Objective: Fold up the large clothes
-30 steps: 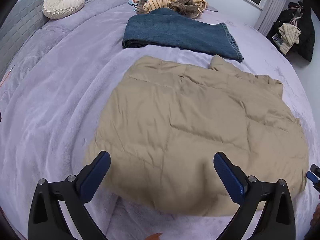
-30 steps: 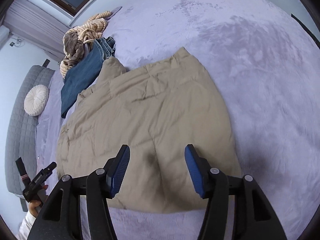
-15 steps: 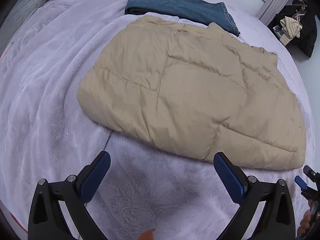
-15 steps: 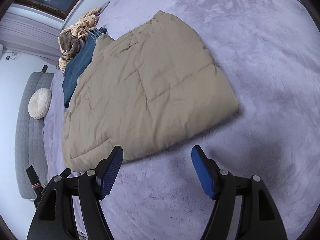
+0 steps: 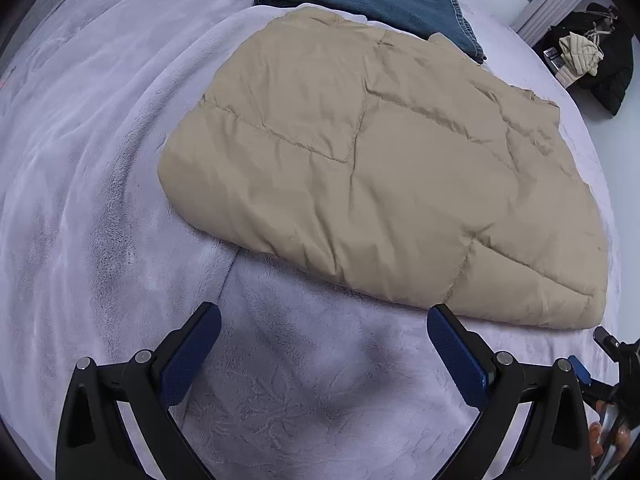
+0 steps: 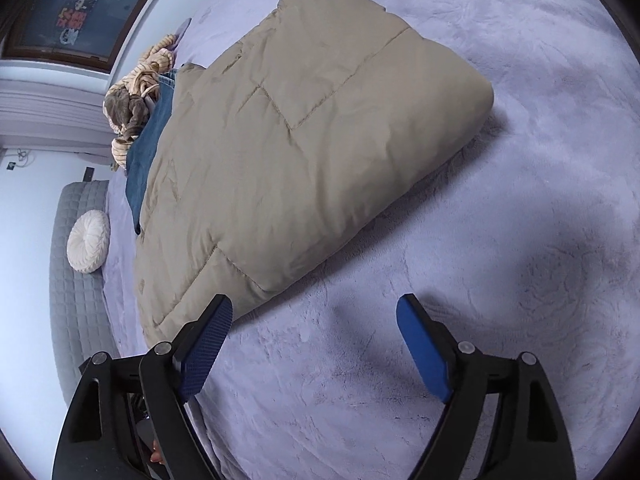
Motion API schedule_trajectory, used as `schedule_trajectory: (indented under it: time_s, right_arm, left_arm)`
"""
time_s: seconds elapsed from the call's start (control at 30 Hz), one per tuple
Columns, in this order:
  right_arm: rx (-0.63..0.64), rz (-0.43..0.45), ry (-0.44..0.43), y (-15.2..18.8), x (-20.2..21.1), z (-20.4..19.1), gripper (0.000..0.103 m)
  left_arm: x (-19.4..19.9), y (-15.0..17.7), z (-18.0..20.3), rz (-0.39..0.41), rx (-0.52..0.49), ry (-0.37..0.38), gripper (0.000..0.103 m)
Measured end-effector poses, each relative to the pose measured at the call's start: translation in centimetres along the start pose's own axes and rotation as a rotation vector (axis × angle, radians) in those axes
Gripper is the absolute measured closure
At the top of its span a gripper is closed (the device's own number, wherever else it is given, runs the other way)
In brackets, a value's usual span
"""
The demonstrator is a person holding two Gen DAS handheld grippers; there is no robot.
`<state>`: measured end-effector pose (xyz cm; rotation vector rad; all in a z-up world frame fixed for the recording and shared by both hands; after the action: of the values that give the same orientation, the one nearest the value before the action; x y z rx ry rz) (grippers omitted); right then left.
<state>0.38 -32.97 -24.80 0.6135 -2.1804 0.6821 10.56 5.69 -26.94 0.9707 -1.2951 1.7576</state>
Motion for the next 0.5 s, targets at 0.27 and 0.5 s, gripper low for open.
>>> schedule_trajectory:
  time_s: [0.27,0.5]
  right_arm:
    - [-0.087,-0.008,-0.06,-0.4,-2.8,-0.1,0.013]
    - [-0.166,0.012,-0.135,-1.7,-4.7,-1.3,0.01]
  left_arm:
    - [-0.8,-1.0,0.8,0.008,0.012,0.01,0.0]
    - [-2.0,-1.7,1.0,0.008,0.043,0.009,0.0]
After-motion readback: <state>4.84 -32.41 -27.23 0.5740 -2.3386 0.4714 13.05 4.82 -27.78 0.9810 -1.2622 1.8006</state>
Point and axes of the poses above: each gripper's, at about its wrist camera, not at the fingertips, and x roughly against the way its jaws point, z to its right, y to its underside, the point moved 6 cm from there along -x, roughly the way its jaws point, and after that the axes turned 11 degrees about z, right-handed, at the moved point
